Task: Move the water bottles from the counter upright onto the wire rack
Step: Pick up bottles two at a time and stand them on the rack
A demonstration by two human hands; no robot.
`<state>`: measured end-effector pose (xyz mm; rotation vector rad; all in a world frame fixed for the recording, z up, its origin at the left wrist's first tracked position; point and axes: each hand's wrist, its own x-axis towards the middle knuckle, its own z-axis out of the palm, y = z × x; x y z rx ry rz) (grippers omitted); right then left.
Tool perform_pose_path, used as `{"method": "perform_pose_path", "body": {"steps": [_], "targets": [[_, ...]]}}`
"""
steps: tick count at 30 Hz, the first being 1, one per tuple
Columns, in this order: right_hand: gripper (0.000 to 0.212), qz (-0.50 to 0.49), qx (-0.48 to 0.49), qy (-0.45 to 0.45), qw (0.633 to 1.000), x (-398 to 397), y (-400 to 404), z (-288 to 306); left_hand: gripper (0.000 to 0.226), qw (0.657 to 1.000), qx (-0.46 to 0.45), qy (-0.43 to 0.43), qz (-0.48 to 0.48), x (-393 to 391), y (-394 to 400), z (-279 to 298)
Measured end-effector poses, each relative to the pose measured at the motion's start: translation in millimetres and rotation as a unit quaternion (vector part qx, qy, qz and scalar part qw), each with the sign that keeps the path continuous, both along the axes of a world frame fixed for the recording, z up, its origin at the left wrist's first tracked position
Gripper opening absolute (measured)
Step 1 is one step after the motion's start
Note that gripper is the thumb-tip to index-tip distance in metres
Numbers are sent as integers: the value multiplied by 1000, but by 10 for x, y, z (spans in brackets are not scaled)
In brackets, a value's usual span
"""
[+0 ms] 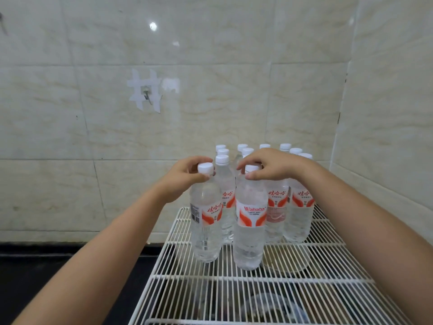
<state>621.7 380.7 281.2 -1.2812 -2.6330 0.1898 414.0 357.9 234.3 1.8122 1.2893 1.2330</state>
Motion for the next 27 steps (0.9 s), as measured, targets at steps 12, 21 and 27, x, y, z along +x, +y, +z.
{"method": "perform_pose_path", "body": {"steps": [12,21,27], "targets": [[37,-59,58,14,996,-14,-31,-60,28,999,24,-25,-7,-2,-17,-22],[24,-15,56,-20,998,-6,-35,-19,44,994,43,79,55,43,12,63],[34,50,-84,54,994,98,-77,50,46,999,-1,19,-28,71,30,19]]}}
